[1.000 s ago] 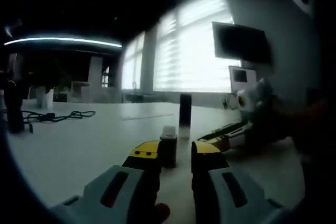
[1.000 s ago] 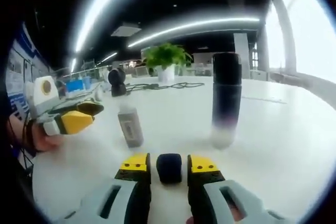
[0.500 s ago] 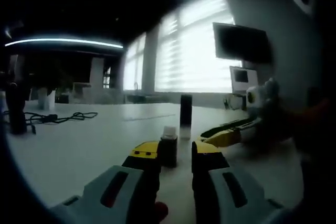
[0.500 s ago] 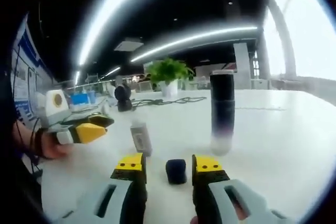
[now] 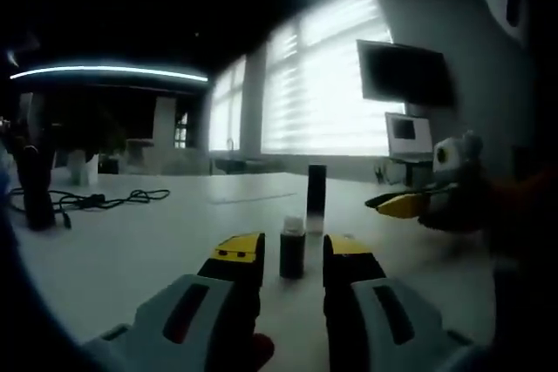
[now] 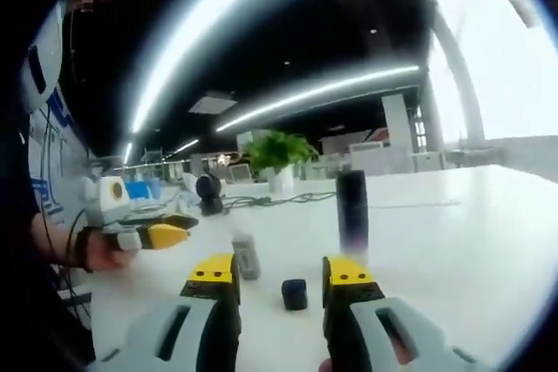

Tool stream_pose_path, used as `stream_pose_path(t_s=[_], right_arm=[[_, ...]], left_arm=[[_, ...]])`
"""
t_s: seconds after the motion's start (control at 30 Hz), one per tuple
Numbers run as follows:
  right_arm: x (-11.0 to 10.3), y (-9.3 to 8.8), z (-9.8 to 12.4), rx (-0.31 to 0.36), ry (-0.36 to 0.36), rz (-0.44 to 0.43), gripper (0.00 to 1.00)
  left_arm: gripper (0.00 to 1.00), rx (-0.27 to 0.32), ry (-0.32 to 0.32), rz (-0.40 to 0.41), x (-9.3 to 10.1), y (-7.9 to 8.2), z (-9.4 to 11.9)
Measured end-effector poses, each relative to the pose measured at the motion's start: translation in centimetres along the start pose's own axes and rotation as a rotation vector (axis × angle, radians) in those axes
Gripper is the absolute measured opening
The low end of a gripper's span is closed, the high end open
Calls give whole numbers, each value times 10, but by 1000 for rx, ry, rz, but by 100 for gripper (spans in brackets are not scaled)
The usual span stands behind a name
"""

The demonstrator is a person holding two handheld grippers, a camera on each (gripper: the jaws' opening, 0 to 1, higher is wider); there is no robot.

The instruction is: Pick up cosmetic bottle twist off cap place on table pick up cap screw tight cap place on table

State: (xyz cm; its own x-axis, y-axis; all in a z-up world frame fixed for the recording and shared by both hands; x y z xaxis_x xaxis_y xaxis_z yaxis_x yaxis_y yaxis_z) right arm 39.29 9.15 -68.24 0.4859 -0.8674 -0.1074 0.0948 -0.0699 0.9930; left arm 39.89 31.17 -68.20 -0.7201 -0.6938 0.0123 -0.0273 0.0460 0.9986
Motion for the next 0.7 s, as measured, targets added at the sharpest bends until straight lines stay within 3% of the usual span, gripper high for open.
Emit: stream_pose_path(t_s=[0.17,0.5,0.7], right_arm=[[-1,7,10,47,19,27,32],[1,-4,28,79,28,34,32],[-1,-5,32,91,40,35,33]], left_arm=[[17,0,6,2,2,0,7],[17,-4,44,30,-6,-10,27],[18,7,40,32,-4,-6,26]])
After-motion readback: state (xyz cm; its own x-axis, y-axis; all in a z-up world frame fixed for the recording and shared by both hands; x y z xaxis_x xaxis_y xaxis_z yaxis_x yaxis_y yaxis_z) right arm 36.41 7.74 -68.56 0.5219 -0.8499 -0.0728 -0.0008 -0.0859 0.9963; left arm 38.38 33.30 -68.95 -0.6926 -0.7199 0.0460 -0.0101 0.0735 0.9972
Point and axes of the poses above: the point that each gripper's makers call its tool centre point, and the gripper's own axes: z roughly backward along the fingers, x roughly to its right, y roughly out of its top, the point moved 5 cm from there along z, roughly backward along the fingers, and after that the axes turned 6 degrees about -y, right-handed, at the moved point
